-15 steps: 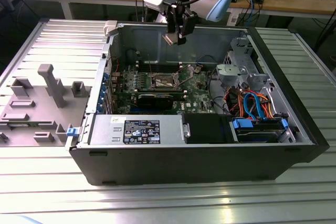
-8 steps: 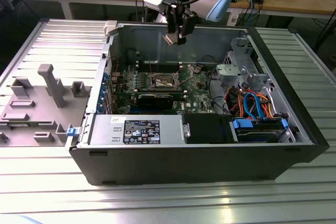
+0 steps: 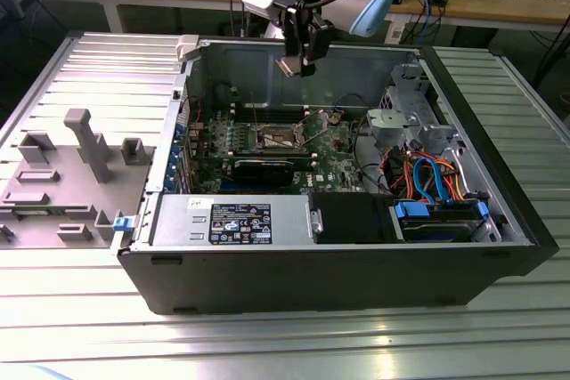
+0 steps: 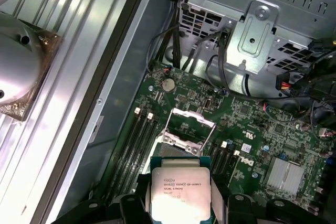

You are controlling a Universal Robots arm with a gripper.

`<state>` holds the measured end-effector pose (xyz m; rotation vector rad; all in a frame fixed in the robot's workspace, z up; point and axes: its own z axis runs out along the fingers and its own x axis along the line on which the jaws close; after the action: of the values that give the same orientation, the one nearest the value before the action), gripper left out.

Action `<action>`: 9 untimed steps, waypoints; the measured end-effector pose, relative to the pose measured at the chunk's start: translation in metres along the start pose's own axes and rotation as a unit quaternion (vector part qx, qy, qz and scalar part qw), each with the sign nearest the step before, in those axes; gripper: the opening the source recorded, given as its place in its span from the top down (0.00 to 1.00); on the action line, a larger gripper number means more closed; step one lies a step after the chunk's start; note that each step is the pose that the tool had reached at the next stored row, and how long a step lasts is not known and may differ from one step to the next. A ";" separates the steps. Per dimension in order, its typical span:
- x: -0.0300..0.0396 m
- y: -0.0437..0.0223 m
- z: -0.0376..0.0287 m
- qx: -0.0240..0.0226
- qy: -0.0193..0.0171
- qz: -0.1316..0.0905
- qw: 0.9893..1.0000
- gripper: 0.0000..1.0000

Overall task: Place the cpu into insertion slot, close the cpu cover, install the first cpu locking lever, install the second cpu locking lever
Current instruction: 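Place the cpu into insertion slot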

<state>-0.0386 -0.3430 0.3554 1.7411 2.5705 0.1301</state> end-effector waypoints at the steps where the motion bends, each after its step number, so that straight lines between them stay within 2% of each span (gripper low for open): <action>1: -0.0001 0.0000 0.0000 0.000 0.000 0.000 1.000 0.46; 9: -0.0001 0.0000 0.0000 0.000 0.000 0.001 1.000 0.46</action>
<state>-0.0386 -0.3431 0.3554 1.7448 2.5679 0.1300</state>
